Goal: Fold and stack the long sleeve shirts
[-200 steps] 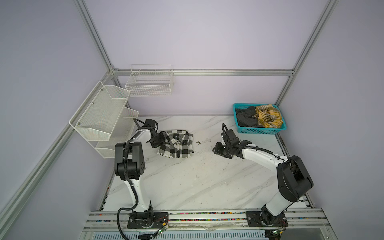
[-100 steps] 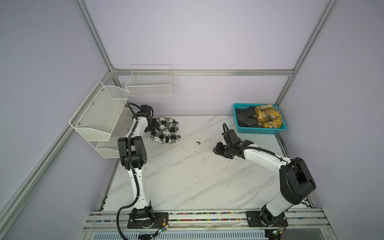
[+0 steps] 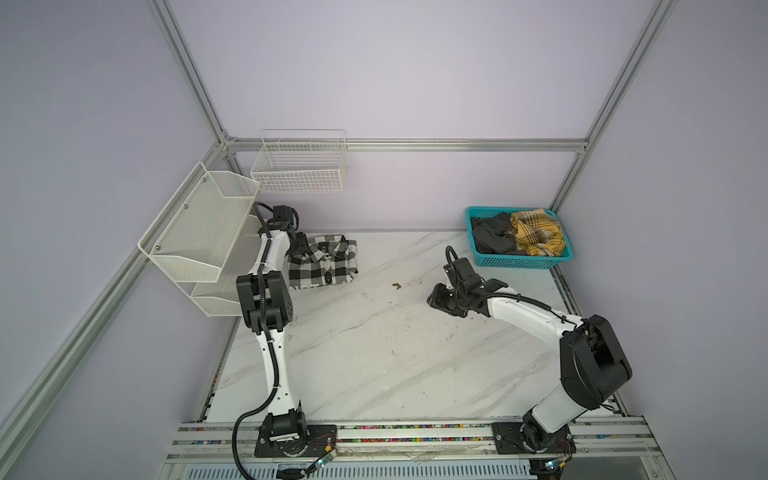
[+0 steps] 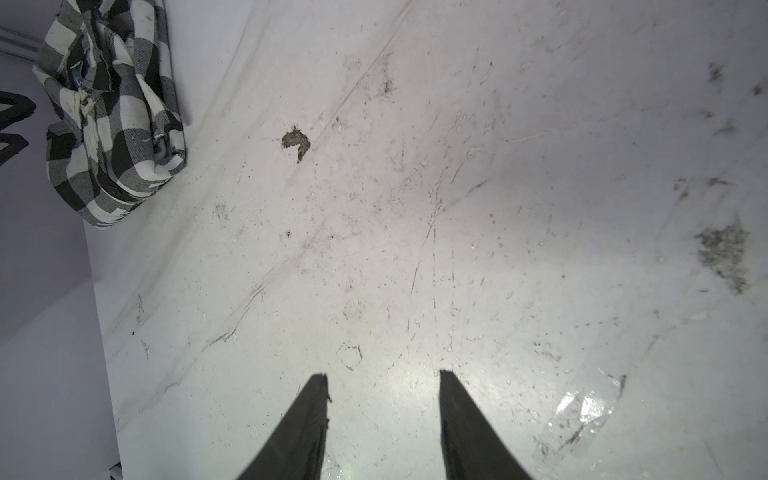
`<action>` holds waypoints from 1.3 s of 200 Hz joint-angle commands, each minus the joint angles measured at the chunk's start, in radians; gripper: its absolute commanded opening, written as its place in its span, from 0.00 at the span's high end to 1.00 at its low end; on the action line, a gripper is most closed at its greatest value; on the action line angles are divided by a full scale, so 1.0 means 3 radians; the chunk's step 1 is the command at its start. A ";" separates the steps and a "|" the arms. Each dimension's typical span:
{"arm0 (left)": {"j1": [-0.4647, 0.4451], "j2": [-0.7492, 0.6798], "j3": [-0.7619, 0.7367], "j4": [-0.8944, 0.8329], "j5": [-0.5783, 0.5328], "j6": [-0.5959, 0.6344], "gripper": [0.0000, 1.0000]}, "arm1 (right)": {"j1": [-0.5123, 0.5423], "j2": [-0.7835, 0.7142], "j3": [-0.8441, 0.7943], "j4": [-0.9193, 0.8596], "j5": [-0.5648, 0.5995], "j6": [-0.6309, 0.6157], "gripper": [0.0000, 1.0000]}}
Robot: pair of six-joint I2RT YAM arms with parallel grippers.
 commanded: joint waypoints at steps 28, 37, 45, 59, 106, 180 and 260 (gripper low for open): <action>-0.0451 -0.1181 -0.1256 0.1042 0.0395 -0.0359 0.29 | -0.0014 0.0010 0.0085 0.0004 0.0004 0.0012 0.54; -0.0560 -0.1142 -0.1300 0.1023 0.0464 -0.0396 0.33 | -0.0013 0.0026 0.0089 0.0015 -0.0011 -0.0012 0.54; -0.0652 -0.1090 -0.1334 0.1008 0.0529 -0.0456 0.38 | -0.0014 0.0035 0.0099 0.0025 -0.0021 -0.0037 0.54; -0.0772 -0.1017 -0.1394 0.1001 0.0592 -0.0587 0.51 | -0.0011 0.0044 0.0101 0.0035 -0.0037 -0.0052 0.54; -0.0900 -0.0694 -0.1422 0.1105 0.0860 -0.0891 0.89 | -0.0014 -0.0069 -0.0049 0.0063 -0.0042 -0.0061 0.54; -0.0820 -0.0494 -0.1518 0.0998 0.0759 -0.0983 0.93 | -0.0014 -0.0280 -0.0256 0.0111 0.0024 0.0020 0.54; -0.0578 -0.0622 -0.1762 0.0991 0.0718 -0.1022 0.91 | -0.0014 -0.0292 -0.0237 0.0109 0.0014 0.0051 0.54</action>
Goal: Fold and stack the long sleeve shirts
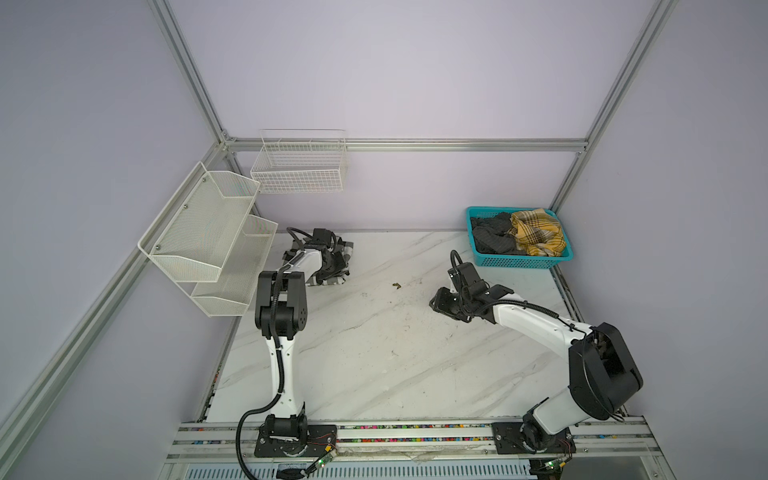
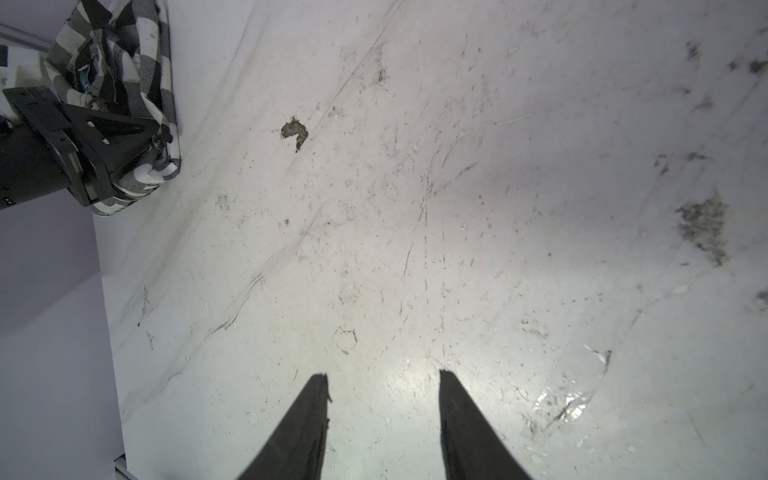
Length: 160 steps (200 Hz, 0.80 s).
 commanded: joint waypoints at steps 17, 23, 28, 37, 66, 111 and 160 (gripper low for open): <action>0.0039 -0.0141 -0.0120 0.0027 0.0050 -0.0049 0.89 | -0.0014 -0.0071 0.0060 -0.0062 0.0031 0.0030 0.54; 0.0034 -0.0142 -0.0123 0.0031 0.0080 -0.0072 0.88 | -0.0014 -0.0078 0.0068 -0.0077 0.0031 0.0042 0.54; 0.0034 -0.0148 -0.0137 0.0049 0.0115 -0.0089 0.87 | -0.0015 -0.0086 0.0064 -0.0084 0.0036 0.0044 0.54; 0.0027 -0.0168 -0.0162 0.0080 0.0159 -0.0113 0.85 | -0.0014 -0.0107 0.0073 -0.0090 0.0041 0.0049 0.54; -0.0038 -0.0347 -0.0276 0.0199 0.0287 -0.0166 0.67 | -0.0014 -0.0130 0.0102 -0.0096 0.0060 0.0064 0.54; -0.0249 -0.0810 -0.0311 0.0197 0.0422 -0.0129 0.42 | -0.0014 -0.0147 0.0409 -0.0116 0.0153 0.0042 0.53; -0.0416 -0.1546 -0.0411 0.0088 0.0411 0.0006 0.32 | -0.0024 -0.0304 0.0890 -0.0120 0.0763 -0.0229 0.48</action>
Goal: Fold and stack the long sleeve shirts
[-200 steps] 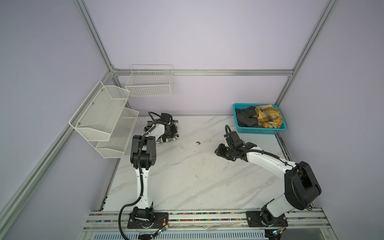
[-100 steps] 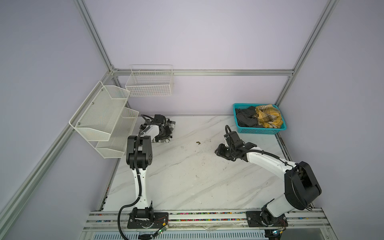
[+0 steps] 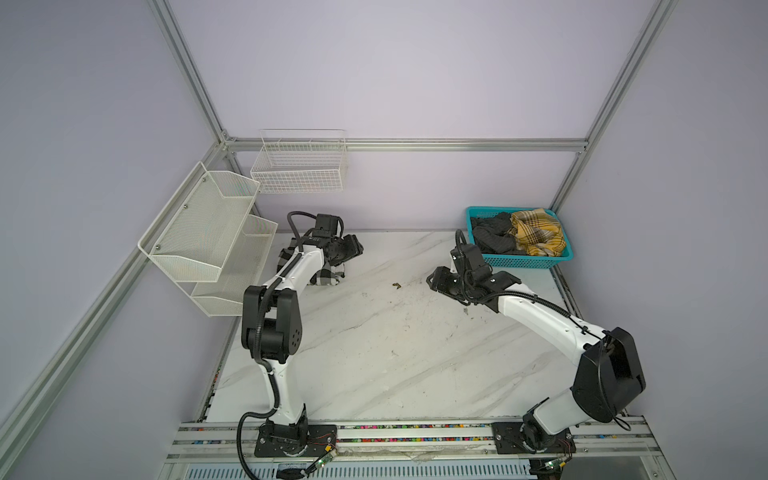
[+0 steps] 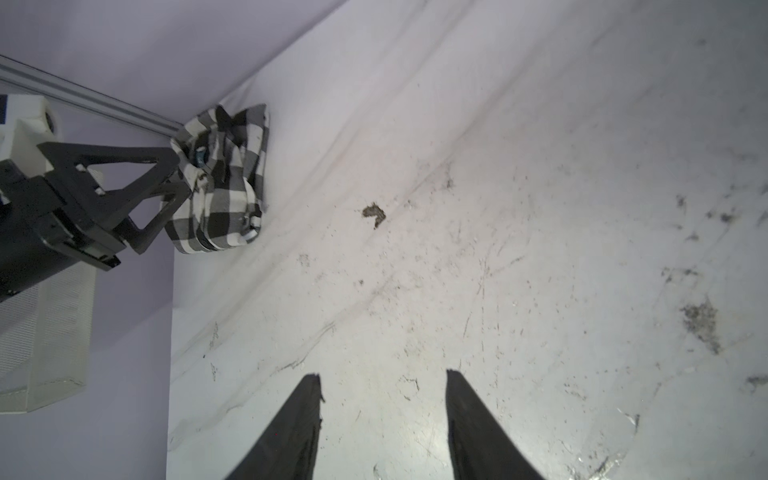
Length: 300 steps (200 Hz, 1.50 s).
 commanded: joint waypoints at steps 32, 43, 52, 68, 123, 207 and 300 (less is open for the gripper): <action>-0.0058 -0.1053 -0.0454 -0.0002 -0.0205 0.0337 0.29 | -0.0026 -0.0749 -0.0013 0.0469 0.1077 -0.0373 0.43; -0.0071 -0.1301 -0.0656 0.0068 -0.0446 0.0527 0.25 | -0.0024 -0.0903 -0.0203 0.0732 0.1251 -0.0484 0.37; -0.0073 -0.1483 -0.0868 0.0142 -0.0722 0.0674 0.21 | -0.0026 -0.0990 -0.0359 0.0883 0.1396 -0.0593 0.32; -0.0059 -0.1809 -0.1210 0.0236 -0.1271 0.0822 0.21 | -0.0027 -0.1145 -0.0806 0.1262 0.1789 -0.0598 0.39; -0.0040 -0.2077 -0.3350 0.2282 -0.2507 0.1372 0.00 | -0.0197 -0.0967 -0.1440 0.1407 0.2807 -0.1135 0.21; 0.0138 -0.1495 -0.3797 0.3555 -0.2489 0.1542 0.01 | -0.0919 -0.0442 -0.2380 0.2807 0.3388 -0.1247 0.20; 0.0605 -0.1210 -0.4380 0.4978 -0.1642 0.1641 0.00 | -0.1359 0.0273 -0.2637 0.5086 0.1579 -0.2209 0.18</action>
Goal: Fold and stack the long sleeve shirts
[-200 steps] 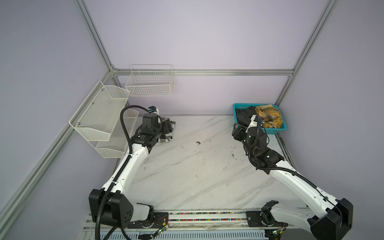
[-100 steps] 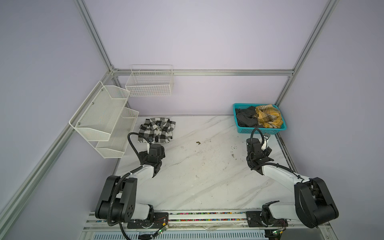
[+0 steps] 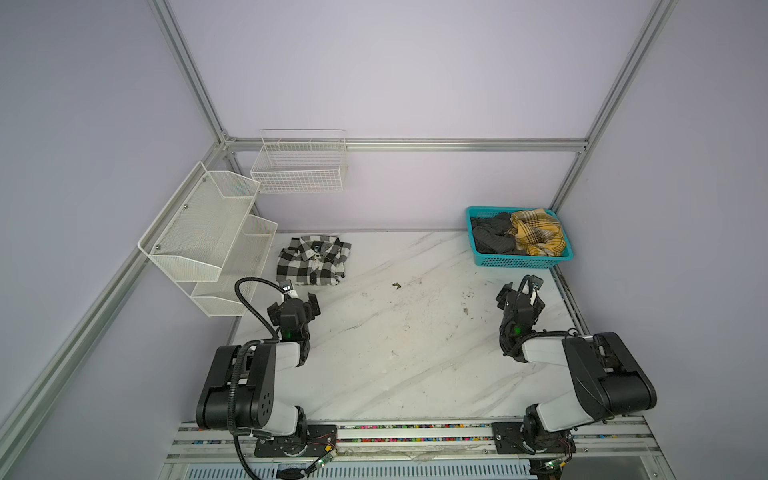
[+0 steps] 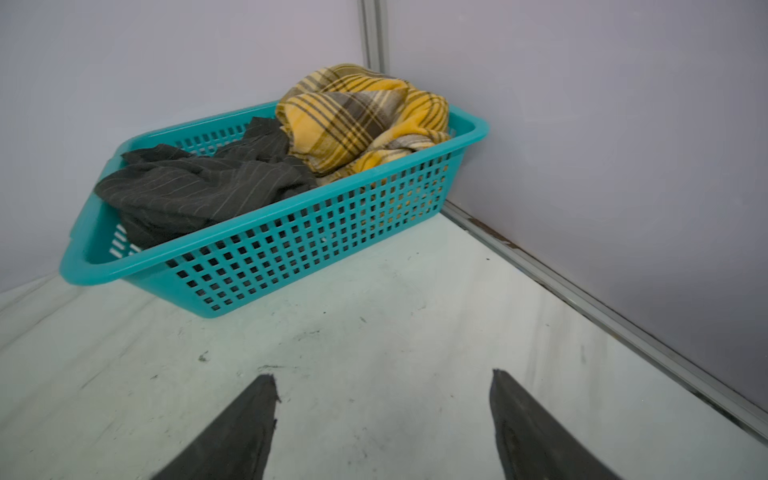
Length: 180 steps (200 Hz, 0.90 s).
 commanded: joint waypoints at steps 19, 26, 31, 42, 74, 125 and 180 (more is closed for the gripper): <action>-0.0020 0.0251 -0.0062 0.0771 0.0321 0.0193 0.00 | -0.0247 0.0497 0.0142 0.1026 -0.0973 -0.0470 0.17; -0.0019 0.0243 -0.0053 0.0741 0.0318 0.0182 0.00 | -0.0311 0.0617 0.0150 0.1147 -0.1131 -0.0493 0.18; -0.0020 0.0249 -0.0053 0.0748 0.0318 0.0184 0.00 | -0.0338 0.0692 0.0170 0.1196 -0.1265 -0.0521 0.17; -0.0020 0.0265 -0.0069 0.0805 0.0320 0.0206 0.00 | -0.0340 0.0756 0.0217 0.1138 -0.1564 -0.0664 0.17; -0.0031 0.0274 -0.0046 0.0775 0.0357 0.0275 0.00 | -0.0340 0.0785 0.0218 0.1166 -0.1613 -0.0682 0.11; -0.0106 0.0281 -0.0026 0.0752 0.0238 0.0324 0.00 | -0.0341 0.0788 0.0221 0.1161 -0.1591 -0.0691 0.03; -0.0102 0.0275 -0.0027 0.0752 0.0241 0.0319 0.00 | -0.0338 0.0751 0.0190 0.1180 -0.1577 -0.0698 0.03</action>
